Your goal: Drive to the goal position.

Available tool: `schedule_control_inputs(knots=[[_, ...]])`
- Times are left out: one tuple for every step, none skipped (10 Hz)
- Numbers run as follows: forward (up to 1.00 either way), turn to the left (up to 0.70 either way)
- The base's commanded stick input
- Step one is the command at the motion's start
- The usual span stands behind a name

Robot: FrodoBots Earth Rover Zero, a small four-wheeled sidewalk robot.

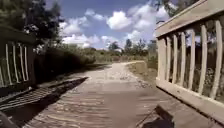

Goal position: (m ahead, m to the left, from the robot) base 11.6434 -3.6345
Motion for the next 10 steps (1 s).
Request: schedule_control_inputs(knots=[[0.85,0.0],[0.85,0.0],[0.85,0.0],[0.85,0.0],[0.85,0.0],[0.85,0.0],[0.85,0.0],[0.85,0.0],[0.85,0.0],[0.85,0.0]])
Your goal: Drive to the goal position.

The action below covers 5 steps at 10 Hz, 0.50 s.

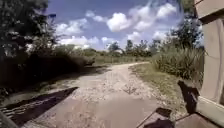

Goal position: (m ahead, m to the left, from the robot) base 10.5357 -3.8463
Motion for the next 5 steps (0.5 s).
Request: schedule_control_inputs(knots=[[0.85,0.0],[0.85,0.0],[0.85,0.0],[0.85,0.0],[0.85,0.0]])
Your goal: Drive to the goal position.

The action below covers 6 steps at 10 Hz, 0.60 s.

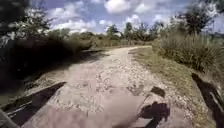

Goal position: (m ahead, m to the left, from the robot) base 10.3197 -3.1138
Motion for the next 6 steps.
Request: schedule_control_inputs(knots=[[0.85,0.0],[0.85,0.0],[0.85,0.0],[0.85,0.0],[0.85,0.0],[0.85,0.0]])
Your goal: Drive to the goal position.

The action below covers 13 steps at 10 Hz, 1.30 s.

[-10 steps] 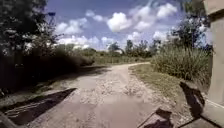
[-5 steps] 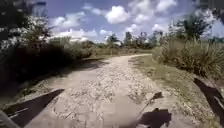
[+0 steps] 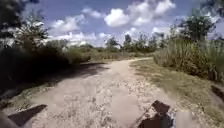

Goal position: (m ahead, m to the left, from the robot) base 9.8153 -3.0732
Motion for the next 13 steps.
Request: schedule_control_inputs(knots=[[0.85,0.0],[0.85,0.0],[0.85,0.0],[0.85,0.0],[0.85,0.0],[0.85,0.0],[0.85,0.0],[0.85,0.0],[0.85,0.0],[0.85,0.0],[0.85,0.0],[0.85,-0.05],[0.85,-0.21]])
